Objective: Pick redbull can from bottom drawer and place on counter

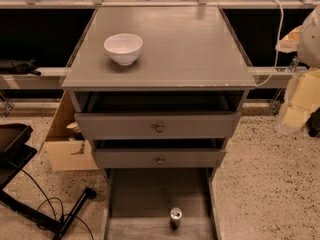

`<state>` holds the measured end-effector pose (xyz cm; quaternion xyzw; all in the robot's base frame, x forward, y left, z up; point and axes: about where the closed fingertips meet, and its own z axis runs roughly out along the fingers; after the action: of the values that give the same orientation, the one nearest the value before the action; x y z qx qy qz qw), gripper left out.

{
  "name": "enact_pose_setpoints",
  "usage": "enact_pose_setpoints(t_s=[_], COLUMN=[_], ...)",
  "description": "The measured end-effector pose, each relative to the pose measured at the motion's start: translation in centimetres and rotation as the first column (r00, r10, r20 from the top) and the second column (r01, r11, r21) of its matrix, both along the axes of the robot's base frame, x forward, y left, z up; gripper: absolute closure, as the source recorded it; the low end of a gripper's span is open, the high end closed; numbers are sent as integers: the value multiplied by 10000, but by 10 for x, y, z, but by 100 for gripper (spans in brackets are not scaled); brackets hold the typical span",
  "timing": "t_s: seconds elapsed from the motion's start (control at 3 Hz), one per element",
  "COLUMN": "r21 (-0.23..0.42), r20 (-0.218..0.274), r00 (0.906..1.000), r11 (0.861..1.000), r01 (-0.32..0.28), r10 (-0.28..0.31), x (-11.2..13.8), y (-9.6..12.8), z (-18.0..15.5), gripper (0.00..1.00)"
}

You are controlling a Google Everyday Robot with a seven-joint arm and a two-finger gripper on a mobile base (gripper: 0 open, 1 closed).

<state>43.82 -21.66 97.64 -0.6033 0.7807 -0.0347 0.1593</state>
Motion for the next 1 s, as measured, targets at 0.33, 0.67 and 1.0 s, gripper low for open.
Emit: enact_pose_setpoints(t_s=[0.33,0.67,1.0], r21=[-7,775,2325], r20=[28,-161,-591], r00=[10000,9995,9963], r11=[10000,9966,9715], r01=[3,-267,-464], r10=[-3,280,617], x=[0,5,5], y=[0,8,15], z=[1,-20,-74], gripper=[0,0,0])
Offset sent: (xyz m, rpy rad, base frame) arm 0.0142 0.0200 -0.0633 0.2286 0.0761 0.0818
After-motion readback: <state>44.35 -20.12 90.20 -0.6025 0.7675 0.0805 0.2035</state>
